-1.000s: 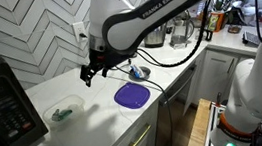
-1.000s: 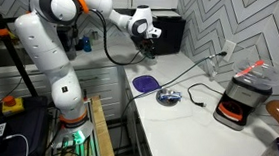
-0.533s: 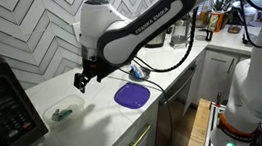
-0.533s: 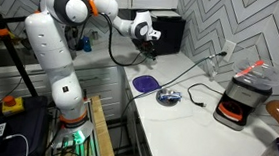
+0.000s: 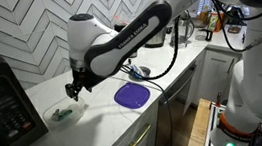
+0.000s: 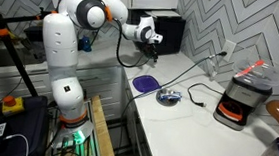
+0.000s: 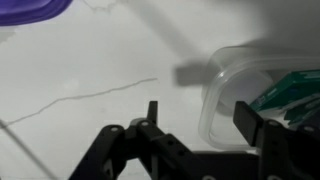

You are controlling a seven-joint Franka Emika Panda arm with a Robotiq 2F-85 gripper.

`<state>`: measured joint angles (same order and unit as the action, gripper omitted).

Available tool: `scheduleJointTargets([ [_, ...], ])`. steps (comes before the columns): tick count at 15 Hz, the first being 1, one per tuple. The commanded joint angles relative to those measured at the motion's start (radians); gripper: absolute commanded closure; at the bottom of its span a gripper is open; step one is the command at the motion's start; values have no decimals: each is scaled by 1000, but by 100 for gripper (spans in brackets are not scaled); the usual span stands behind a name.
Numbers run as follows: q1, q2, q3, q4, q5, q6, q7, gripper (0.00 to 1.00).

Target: Pick up the clear lunch box and pour all its contents onto the kitchen counter, put the clear lunch box on the right side of the kitchen counter

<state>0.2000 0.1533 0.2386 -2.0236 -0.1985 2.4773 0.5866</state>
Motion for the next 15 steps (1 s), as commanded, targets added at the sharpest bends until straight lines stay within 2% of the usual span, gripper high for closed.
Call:
scheduleJointTargets([
  [1, 49, 74, -44, 60, -17, -23, 20, 54],
  [7, 65, 86, -79, 79, 27, -19, -8, 99],
  [11, 33, 33, -58, 46, 159, 4, -95, 98],
  [13, 1, -60, -56, -28, 269, 23, -171, 99],
  [15, -21, -156, -78, -100, 321, 8, -195, 99],
])
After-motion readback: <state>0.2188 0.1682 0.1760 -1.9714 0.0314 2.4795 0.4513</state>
